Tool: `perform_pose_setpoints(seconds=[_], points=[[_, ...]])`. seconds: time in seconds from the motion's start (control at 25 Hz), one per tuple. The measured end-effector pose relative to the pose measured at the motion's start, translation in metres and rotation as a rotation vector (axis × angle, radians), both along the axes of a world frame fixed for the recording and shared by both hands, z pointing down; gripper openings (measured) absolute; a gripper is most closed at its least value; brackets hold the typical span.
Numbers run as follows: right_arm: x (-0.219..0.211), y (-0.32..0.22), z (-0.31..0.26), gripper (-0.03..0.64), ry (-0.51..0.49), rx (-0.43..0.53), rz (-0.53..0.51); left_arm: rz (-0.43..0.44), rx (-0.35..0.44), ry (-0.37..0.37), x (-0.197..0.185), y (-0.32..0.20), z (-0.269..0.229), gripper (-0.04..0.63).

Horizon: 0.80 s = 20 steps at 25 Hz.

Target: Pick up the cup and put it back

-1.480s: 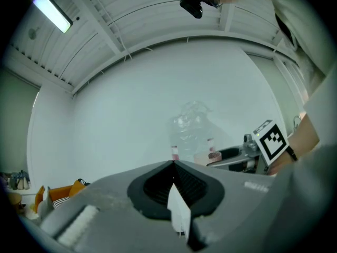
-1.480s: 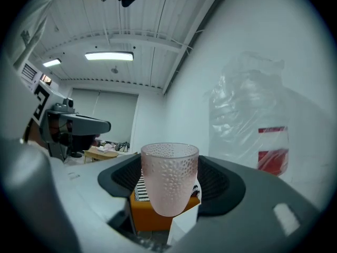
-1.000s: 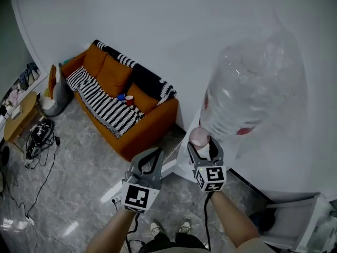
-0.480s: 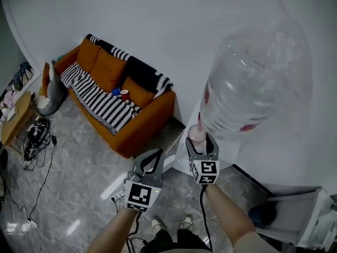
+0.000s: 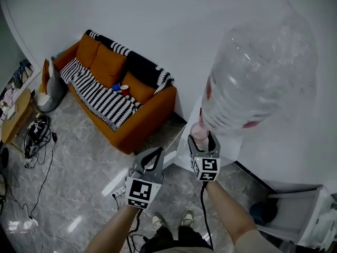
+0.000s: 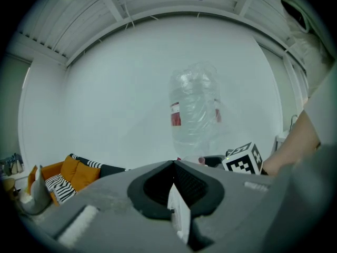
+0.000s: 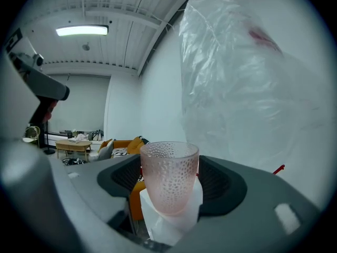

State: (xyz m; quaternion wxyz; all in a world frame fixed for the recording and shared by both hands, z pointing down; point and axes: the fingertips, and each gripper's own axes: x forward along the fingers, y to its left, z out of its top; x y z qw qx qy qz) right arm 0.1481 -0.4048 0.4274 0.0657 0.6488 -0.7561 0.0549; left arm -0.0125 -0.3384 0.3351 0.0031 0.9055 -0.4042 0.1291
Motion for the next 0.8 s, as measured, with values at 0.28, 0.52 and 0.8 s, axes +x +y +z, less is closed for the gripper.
perform_pose_setpoints(seconds=[0.28,0.52,0.8], points=[[0.0,0.008,-0.004,0.393,-0.013,-0.018,-0.024,-0.006,-0.016,-0.012,-0.005,0.007,0.003,0.002],[0.0,0.023,-0.017,0.393,-0.004,-0.039,-0.037,-0.003,-0.018,-0.002,0.0,0.017,-0.005,0.002],[-0.002,0.064,-0.078,0.366,-0.028,-0.015,-0.074,0.032,0.017,0.002,0.003,0.035,-0.033,0.002]])
